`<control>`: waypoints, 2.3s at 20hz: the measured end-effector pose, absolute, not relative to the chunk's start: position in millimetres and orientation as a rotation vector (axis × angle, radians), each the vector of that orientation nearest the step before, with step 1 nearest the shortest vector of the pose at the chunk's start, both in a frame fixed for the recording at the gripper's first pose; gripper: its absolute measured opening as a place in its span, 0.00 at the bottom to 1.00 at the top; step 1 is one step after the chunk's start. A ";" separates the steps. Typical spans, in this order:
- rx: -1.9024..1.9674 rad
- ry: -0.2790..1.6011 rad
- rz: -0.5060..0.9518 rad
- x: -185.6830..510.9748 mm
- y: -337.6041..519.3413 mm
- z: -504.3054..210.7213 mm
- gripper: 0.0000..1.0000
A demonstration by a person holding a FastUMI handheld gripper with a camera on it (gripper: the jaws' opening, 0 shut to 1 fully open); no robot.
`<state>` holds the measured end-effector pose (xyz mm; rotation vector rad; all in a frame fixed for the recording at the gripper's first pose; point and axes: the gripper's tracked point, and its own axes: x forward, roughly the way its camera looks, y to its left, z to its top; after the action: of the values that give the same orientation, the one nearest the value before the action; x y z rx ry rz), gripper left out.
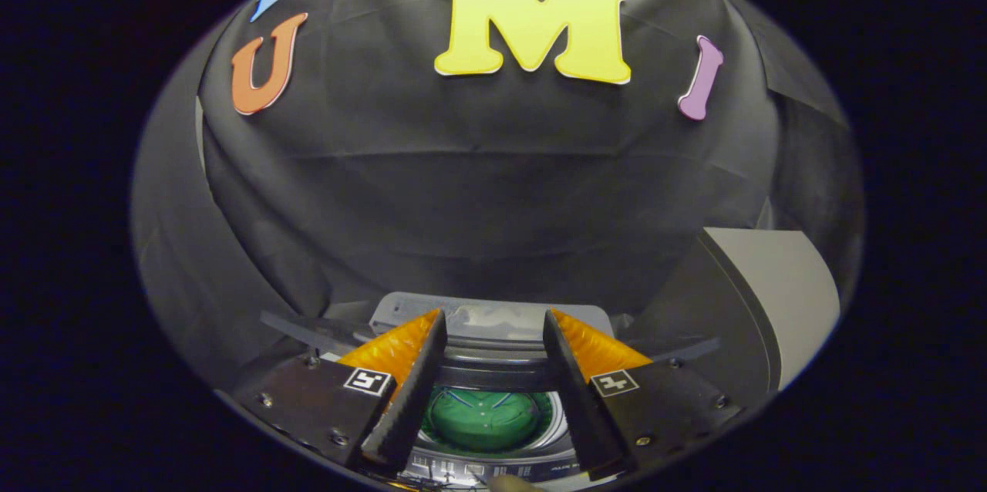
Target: Put the clothes into the washing machine and then close the washing machine lid.
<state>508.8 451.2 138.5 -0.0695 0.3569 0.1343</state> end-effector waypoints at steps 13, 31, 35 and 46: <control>-0.119 0.566 0.161 450.8 433.3 51.3 0.81; -0.068 0.163 0.280 282.7 351.2 164.9 0.81; -0.016 0.062 0.192 209.0 267.7 174.5 0.96; 0.048 -0.008 -0.020 34.2 62.0 102.4 1.00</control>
<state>34.2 62.0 102.4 0.0484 -0.0080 -0.0197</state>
